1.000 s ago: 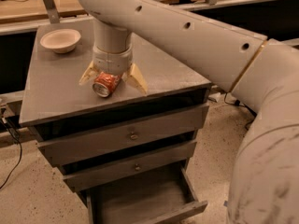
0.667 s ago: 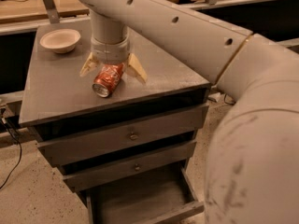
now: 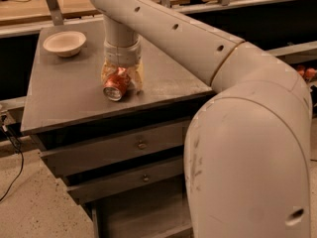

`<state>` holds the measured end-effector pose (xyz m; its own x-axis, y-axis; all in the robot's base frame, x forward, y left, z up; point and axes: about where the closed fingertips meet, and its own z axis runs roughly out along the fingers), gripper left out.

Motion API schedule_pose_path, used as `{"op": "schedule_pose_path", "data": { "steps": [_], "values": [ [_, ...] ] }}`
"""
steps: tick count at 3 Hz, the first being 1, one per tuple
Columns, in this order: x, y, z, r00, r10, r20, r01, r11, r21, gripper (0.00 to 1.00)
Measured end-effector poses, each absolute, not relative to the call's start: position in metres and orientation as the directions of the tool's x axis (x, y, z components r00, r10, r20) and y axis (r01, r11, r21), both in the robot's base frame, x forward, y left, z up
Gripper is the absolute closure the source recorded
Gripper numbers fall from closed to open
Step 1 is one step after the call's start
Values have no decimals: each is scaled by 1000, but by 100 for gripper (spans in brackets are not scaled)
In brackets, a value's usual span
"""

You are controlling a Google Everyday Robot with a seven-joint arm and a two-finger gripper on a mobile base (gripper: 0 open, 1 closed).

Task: Place coke can into bottom drawer

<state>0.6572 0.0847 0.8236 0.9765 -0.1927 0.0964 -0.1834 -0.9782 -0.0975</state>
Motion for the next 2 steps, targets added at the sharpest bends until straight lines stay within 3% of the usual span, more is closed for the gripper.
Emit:
{"op": "schedule_pose_path", "data": {
  "steps": [2],
  "values": [
    [657,85,832,977,-193,97,-183,-978,-98,99]
  ]
}}
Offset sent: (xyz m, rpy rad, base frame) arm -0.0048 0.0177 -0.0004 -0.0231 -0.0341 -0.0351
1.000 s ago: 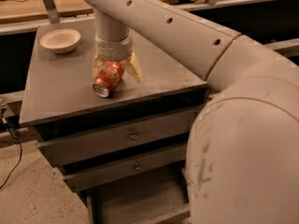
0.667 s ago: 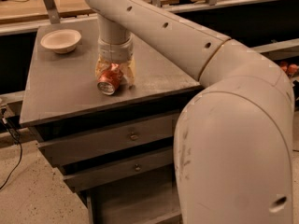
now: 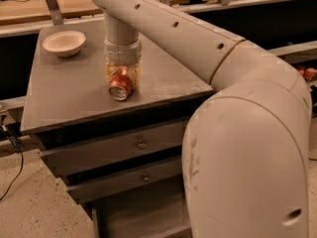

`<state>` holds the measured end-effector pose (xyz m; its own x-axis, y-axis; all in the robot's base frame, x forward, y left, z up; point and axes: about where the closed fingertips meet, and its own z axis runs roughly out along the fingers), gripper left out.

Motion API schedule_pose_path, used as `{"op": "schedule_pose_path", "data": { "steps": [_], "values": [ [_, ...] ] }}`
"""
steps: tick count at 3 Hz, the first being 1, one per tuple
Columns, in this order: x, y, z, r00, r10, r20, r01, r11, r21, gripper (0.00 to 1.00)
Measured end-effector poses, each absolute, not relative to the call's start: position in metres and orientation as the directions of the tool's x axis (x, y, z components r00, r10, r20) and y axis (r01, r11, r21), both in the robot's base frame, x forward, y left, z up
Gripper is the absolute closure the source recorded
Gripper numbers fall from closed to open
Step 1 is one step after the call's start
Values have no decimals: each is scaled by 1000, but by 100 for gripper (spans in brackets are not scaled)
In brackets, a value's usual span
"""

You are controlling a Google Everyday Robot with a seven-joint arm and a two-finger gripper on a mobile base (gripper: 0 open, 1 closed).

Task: Place coke can into bottom drawer

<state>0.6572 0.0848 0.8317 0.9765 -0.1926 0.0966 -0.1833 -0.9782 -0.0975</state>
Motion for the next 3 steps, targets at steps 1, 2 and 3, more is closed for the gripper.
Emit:
{"op": "schedule_pose_path", "data": {
  "steps": [1,2,3],
  "values": [
    [651,89,840,971,-199,132,-181,-974,-135,100],
    [630,84,857,965,-202,166,-164,-963,-215,100],
    [577,41,874,928,-329,176,-263,-911,-319,100]
  ]
}}
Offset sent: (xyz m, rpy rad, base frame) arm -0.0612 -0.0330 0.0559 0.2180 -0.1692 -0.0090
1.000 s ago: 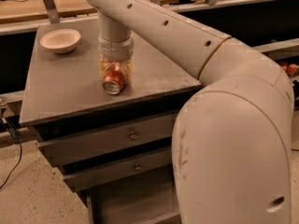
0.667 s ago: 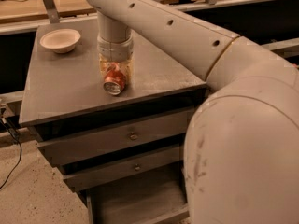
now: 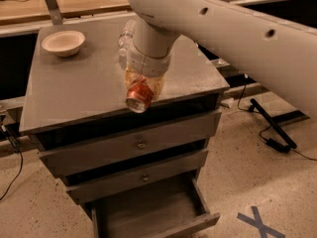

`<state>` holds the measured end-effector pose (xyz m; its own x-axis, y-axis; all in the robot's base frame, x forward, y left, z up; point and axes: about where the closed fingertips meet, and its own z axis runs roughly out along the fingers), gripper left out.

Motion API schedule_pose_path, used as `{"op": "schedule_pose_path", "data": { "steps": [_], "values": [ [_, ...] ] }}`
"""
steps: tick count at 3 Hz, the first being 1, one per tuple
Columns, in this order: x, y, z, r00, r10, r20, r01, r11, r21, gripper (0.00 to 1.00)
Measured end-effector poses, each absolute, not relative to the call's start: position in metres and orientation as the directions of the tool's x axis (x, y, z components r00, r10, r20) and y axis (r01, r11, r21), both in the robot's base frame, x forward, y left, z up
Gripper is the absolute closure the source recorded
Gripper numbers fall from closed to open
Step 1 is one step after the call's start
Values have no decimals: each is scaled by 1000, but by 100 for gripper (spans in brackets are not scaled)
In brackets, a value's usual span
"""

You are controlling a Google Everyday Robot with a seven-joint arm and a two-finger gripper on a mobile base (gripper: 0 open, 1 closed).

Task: Place coke can into bottom drawer

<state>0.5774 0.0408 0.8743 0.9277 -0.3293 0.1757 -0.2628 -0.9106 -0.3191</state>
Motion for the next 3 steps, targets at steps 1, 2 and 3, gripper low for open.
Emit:
{"op": "schedule_pose_path", "data": {
  "steps": [1,2,3],
  "values": [
    [522,15,891,845,-521,121,-422,-788,-448,100],
    [470,-50,866,659,-752,-7,-670,-584,-458,100],
    [446,-80,834,573,-818,-54,-764,-509,-397,100]
  ]
}}
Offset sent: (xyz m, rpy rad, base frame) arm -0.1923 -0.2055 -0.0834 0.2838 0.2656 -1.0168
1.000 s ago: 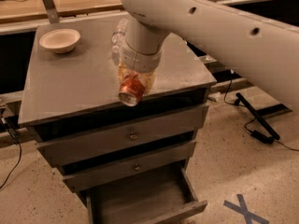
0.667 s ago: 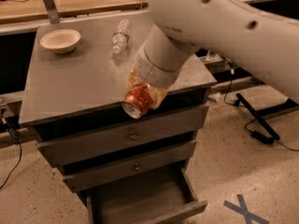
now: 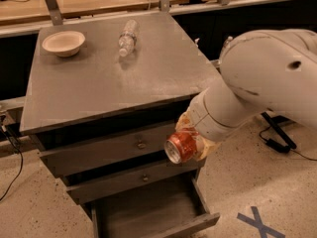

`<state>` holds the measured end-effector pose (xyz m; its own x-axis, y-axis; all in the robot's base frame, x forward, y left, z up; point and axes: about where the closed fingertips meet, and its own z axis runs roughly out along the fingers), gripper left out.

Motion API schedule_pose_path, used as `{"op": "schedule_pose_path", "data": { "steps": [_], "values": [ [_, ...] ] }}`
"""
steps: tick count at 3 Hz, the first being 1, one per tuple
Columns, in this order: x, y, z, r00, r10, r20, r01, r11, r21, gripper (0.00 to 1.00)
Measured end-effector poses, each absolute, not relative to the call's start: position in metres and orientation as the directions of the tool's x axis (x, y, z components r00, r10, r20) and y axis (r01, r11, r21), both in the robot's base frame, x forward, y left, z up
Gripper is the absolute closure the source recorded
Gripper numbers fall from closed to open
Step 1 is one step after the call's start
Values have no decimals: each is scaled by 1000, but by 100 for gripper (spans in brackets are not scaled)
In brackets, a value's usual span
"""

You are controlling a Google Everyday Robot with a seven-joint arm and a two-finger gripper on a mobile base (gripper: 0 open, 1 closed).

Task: Place coke can into bottom drawer

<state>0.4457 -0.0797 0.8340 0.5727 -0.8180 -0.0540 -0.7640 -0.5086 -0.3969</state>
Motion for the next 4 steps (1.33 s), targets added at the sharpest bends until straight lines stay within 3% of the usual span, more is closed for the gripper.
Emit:
{"op": "schedule_pose_path", "data": {
  "steps": [2,4],
  "values": [
    [454,-79,816,582,-806,-110,-782,-517,-349,100],
    [455,-100,665,371,-808,-458,-928,-312,-202,100]
  ]
}}
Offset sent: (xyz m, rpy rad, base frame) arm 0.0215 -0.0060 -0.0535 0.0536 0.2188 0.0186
